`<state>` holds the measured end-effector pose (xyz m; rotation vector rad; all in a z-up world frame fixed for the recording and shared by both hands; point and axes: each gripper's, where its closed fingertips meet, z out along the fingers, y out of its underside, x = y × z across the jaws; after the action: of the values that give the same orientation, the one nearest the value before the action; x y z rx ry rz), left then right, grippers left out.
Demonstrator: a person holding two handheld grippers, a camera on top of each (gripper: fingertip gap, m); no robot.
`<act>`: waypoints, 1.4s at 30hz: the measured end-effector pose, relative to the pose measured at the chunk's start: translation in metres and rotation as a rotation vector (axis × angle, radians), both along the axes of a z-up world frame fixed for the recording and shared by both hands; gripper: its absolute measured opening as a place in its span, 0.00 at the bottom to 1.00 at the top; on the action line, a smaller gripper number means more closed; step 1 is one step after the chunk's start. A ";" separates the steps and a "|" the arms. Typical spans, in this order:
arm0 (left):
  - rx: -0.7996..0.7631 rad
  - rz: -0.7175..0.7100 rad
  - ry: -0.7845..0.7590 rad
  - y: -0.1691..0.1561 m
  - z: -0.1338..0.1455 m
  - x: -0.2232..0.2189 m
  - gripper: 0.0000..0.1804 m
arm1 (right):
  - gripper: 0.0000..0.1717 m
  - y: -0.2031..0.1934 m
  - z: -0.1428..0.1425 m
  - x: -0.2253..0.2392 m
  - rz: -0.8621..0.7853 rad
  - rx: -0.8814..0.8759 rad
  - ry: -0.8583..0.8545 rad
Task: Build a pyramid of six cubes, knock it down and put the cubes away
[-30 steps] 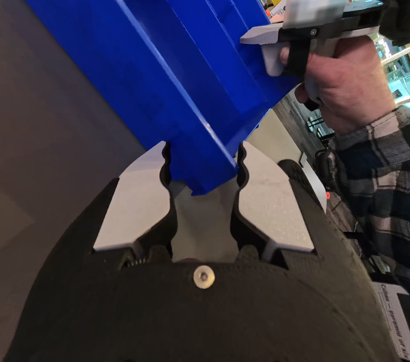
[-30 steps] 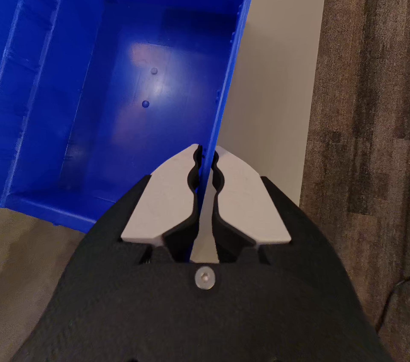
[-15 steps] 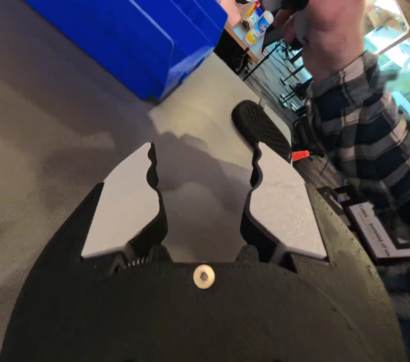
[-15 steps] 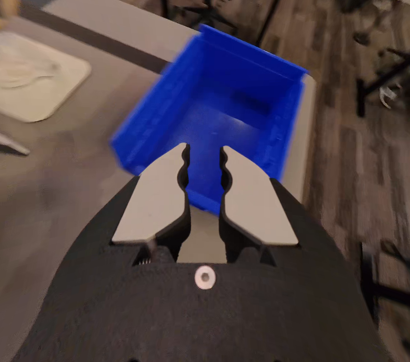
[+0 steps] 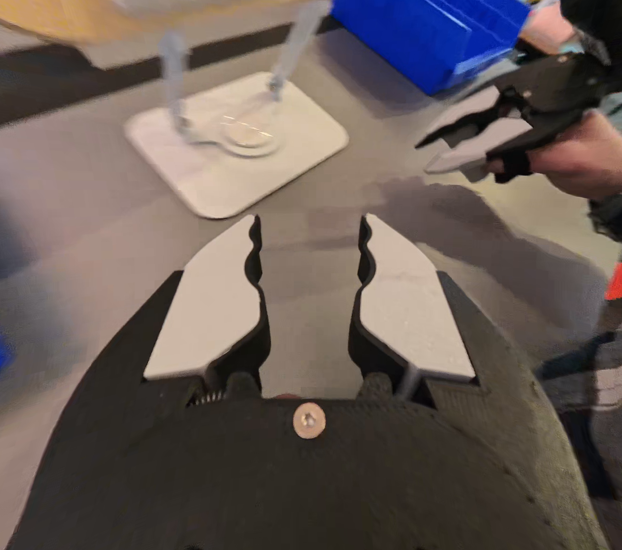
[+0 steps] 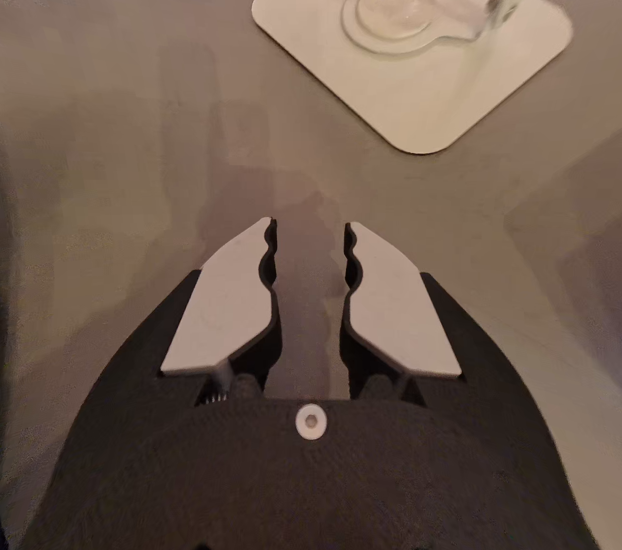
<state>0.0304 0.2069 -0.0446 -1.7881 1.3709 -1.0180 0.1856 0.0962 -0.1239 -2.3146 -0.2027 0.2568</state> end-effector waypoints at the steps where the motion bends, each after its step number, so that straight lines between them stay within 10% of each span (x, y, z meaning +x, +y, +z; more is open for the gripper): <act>1: 0.064 0.030 0.012 0.021 0.009 -0.015 0.30 | 0.22 0.003 -0.007 -0.007 0.002 -0.007 -0.002; 10: 0.482 0.018 0.210 0.213 0.059 -0.081 0.27 | 0.25 0.014 -0.037 -0.041 -0.004 -0.057 -0.044; 19: 0.529 -0.246 0.616 0.335 -0.017 -0.055 0.24 | 0.26 0.014 -0.038 -0.044 -0.012 -0.004 -0.115; 35: 0.391 -0.450 1.021 0.375 -0.120 -0.066 0.17 | 0.22 0.015 -0.037 -0.040 -0.033 -0.003 -0.114; 42: 0.379 -0.349 0.867 0.364 -0.066 -0.052 0.16 | 0.20 0.016 -0.037 -0.040 -0.024 -0.002 -0.114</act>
<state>-0.0221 0.5714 -0.1106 -1.7806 2.2672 -0.0484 0.1458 0.1124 -0.1609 -2.3340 -0.2310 0.1133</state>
